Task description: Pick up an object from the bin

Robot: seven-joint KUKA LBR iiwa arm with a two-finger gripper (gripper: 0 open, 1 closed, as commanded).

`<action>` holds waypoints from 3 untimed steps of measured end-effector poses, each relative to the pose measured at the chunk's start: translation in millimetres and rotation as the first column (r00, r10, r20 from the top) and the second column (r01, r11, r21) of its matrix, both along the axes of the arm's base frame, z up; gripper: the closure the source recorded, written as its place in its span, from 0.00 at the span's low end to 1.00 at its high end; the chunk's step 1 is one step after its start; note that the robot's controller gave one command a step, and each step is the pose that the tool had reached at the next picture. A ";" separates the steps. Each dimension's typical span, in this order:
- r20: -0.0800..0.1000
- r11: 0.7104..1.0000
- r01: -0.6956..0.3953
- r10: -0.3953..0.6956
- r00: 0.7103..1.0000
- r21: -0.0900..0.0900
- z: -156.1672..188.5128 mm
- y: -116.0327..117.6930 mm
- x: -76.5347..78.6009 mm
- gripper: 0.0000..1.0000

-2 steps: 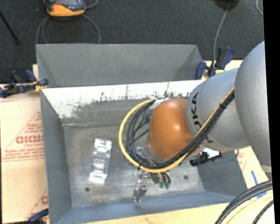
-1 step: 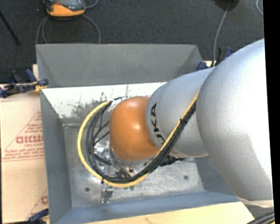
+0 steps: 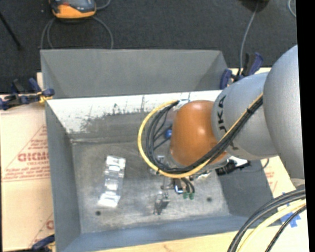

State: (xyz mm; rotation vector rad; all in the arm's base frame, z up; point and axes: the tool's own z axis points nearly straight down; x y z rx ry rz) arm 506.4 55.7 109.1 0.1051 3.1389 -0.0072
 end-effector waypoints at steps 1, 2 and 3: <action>0.007 1.000 0.021 -0.021 1.000 0.008 11.6 49.1 52.3 0.00; 0.007 0.996 -0.085 0.085 0.996 0.004 8.0 61.2 100.6 0.00; 0.006 0.979 -0.206 0.206 0.978 0.000 -34.3 76.5 100.9 0.00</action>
Offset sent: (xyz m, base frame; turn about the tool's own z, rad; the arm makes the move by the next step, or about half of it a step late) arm 0.0491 0.0465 0.0100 0.0255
